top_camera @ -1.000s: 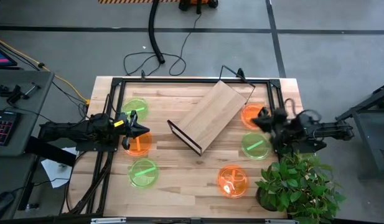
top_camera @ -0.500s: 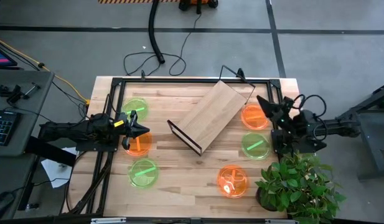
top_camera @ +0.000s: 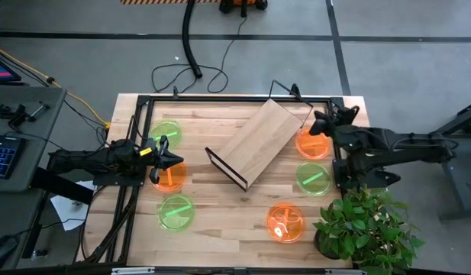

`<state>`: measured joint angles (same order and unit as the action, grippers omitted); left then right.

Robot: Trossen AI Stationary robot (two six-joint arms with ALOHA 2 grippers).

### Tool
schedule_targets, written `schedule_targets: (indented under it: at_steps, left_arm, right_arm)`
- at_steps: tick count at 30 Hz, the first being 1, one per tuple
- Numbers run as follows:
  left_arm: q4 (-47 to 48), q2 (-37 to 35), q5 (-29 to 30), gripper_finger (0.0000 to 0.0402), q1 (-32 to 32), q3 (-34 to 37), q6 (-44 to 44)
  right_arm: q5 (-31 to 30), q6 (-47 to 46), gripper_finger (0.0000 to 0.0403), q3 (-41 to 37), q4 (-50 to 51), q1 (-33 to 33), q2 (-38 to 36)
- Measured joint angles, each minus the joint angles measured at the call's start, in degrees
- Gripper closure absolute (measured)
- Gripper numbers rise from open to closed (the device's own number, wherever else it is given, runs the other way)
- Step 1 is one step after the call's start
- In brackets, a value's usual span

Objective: Place and stack plates onto a shelf
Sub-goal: Put the top right orange plate on the shelf

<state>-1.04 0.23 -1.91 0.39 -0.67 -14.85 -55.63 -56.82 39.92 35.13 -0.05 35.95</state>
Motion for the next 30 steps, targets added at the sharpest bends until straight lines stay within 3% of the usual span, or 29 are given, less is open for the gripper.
schedule_targets:
  at_steps: [7, 17, 26, 30]
  left_arm:
    - [0.0, 0.0, 0.0, 0.0401, 0.0, 0.0, 0.0]
    - [0.0, 0.0, 0.0, 0.0401, 0.0, 0.0, 0.0]
    - [0.0, 0.0, 0.0, 0.0401, 0.0, 0.0, 0.0]
    - [0.0, 0.0, 0.0, 0.0401, 0.0, 0.0, 0.0]
  right_arm:
    - [10.3, -13.4, 0.0402, 0.5, 11.8, -6.5, 0.4]
    - [19.7, -18.2, 0.0402, -1.4, 15.4, -13.7, 1.3]
    - [27.5, -21.8, 0.0402, -1.4, 20.4, -18.9, 6.9]
    - [28.1, -21.7, 0.0402, -1.4, 20.8, -20.0, 9.7]
